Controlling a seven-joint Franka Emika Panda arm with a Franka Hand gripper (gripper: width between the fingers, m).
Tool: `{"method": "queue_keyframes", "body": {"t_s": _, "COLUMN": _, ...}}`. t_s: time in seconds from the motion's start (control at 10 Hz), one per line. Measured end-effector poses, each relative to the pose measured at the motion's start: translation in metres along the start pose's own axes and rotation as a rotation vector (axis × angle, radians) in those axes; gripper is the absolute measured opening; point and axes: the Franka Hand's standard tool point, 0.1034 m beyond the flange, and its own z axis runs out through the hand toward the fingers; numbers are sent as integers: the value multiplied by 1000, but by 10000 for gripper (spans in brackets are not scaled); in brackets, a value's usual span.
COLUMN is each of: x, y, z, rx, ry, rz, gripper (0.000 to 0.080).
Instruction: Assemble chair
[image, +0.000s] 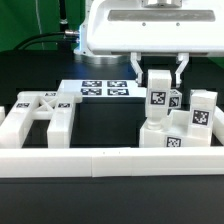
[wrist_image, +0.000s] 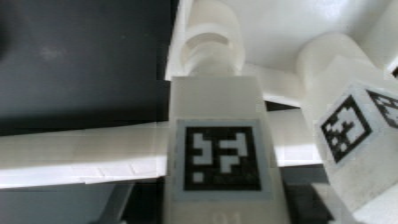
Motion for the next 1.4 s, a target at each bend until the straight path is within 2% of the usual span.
{"method": "queue_keyframes", "body": {"t_s": 0.3, "x": -6, "y": 0, "z": 7, "rx": -6, "ry": -8, "rz": -5, "gripper": 287}}
{"method": "queue_keyframes", "body": {"t_s": 0.6, "x": -8, "y": -2, "z": 11, "rx": -11, "ry": 42, "rz": -21, "gripper": 287}}
{"method": "queue_keyframes", "body": {"t_s": 0.7, "x": -7, "y": -2, "z": 11, "rx": -11, "ry": 42, "rz": -20, "gripper": 394}}
{"method": "queue_keyframes", "body": {"t_s": 0.8, "x": -7, "y": -2, "z": 11, "rx": -11, "ry": 42, "rz": -20, "gripper": 394}}
{"method": "queue_keyframes", "body": {"t_s": 0.9, "x": -7, "y": -2, "z": 11, "rx": -11, "ry": 41, "rz": -20, "gripper": 530}}
{"method": "queue_keyframes", "body": {"t_s": 1.0, "x": -7, "y": -2, "z": 11, "rx": -11, "ry": 41, "rz": -20, "gripper": 625}}
{"method": "queue_keyframes", "body": {"t_s": 1.2, "x": -4, "y": 0, "z": 9, "rx": -9, "ry": 27, "rz": -20, "gripper": 642}}
{"method": "queue_keyframes", "body": {"t_s": 1.4, "x": 11, "y": 6, "z": -2, "rx": 1, "ry": -5, "rz": -1, "gripper": 648}}
